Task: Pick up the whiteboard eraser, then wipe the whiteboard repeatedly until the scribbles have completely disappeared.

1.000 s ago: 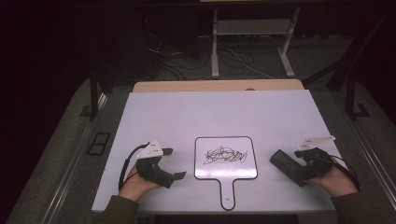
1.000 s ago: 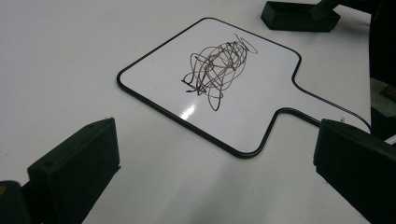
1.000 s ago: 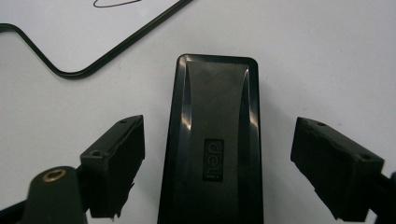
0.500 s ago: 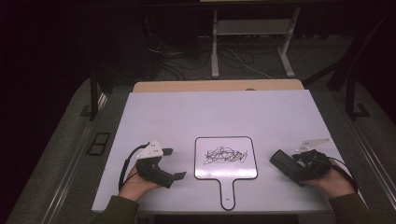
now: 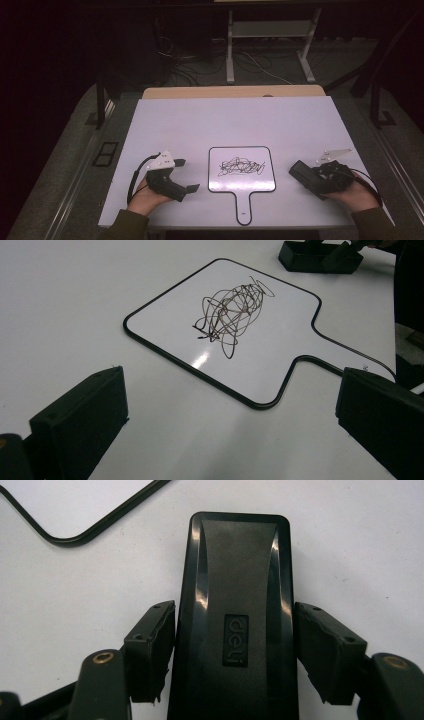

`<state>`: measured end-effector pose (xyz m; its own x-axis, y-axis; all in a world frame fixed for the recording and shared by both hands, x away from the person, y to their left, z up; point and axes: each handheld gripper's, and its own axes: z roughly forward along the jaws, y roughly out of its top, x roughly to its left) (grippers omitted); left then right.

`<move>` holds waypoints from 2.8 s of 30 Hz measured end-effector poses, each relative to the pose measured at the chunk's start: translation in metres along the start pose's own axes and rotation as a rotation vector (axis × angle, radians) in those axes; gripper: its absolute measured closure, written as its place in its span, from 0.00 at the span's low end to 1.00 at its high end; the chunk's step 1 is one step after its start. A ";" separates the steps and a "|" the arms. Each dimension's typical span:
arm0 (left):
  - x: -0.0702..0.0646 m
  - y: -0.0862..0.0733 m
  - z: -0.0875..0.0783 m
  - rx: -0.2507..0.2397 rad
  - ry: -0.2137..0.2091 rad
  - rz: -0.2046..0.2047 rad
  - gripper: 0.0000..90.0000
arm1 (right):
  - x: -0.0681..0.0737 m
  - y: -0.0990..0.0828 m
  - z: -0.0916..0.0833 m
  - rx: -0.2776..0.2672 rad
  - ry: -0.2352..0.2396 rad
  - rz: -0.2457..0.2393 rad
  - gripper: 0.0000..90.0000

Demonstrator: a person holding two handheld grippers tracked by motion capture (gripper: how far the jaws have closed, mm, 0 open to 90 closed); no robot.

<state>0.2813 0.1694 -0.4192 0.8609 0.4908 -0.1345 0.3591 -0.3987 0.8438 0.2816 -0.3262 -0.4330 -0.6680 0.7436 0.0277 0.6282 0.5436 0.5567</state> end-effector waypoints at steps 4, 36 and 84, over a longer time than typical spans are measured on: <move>0.000 0.000 0.000 0.000 0.000 -0.002 0.00 | 0.001 0.000 0.001 0.010 -0.005 -0.012 0.41; -0.001 0.001 0.001 -0.004 -0.007 -0.002 0.00 | -0.003 0.024 -0.007 -0.032 0.075 0.010 0.43; -0.001 0.000 0.004 -0.006 -0.021 -0.002 0.00 | 0.044 0.143 0.037 -0.075 0.205 -0.187 0.43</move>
<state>0.2812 0.1662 -0.4211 0.8674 0.4753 -0.1473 0.3589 -0.3925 0.8468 0.3567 -0.2013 -0.3823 -0.8411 0.5347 0.0819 0.4603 0.6278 0.6277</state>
